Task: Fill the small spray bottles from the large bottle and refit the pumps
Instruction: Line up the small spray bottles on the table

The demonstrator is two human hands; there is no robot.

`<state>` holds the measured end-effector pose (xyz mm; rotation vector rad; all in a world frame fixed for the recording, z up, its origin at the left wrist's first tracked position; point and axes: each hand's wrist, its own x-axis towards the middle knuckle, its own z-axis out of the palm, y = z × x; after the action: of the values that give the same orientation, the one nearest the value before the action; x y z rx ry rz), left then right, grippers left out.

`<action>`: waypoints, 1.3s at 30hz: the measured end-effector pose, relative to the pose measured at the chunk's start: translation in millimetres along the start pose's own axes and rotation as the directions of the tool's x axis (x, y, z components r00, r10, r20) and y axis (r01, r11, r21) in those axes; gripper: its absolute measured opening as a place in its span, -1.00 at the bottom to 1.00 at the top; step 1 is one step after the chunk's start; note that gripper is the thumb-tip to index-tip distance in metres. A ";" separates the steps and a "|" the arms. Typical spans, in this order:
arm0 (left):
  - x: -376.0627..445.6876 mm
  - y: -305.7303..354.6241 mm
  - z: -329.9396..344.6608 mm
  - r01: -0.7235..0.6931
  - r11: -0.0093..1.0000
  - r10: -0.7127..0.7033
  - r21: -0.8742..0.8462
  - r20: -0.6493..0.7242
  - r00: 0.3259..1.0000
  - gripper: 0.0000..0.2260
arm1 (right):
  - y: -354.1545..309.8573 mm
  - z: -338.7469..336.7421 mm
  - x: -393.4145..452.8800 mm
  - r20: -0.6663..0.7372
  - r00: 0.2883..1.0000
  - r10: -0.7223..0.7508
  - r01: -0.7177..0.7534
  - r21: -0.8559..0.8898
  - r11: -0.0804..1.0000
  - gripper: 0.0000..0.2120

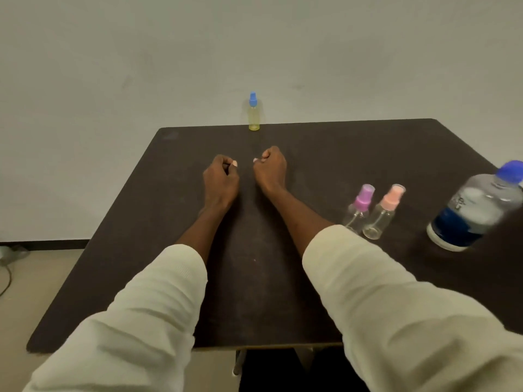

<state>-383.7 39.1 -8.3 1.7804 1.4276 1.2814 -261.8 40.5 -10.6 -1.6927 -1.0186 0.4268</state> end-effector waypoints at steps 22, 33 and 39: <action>121.8 -50.8 46.2 0.076 0.996 -0.075 0.046 -0.008 0.997 -0.77 | 5.1 88.6 166.5 -0.118 0.993 0.018 -0.036 -0.151 0.988 -0.54; 112.4 -41.6 38.1 -0.007 0.996 0.006 0.087 0.012 1.000 -0.80 | 0.3 67.8 143.0 -0.088 0.995 0.037 -0.039 -0.019 0.999 -0.84; 72.9 -17.7 21.3 -0.030 0.995 0.026 0.094 0.045 0.999 -0.85 | -0.2 35.1 72.0 -0.015 0.999 0.039 -0.037 0.098 0.994 -0.94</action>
<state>-372.7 116.3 -6.7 1.8848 1.4665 1.1989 -245.6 119.0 -9.1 -1.6273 -0.9398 0.4793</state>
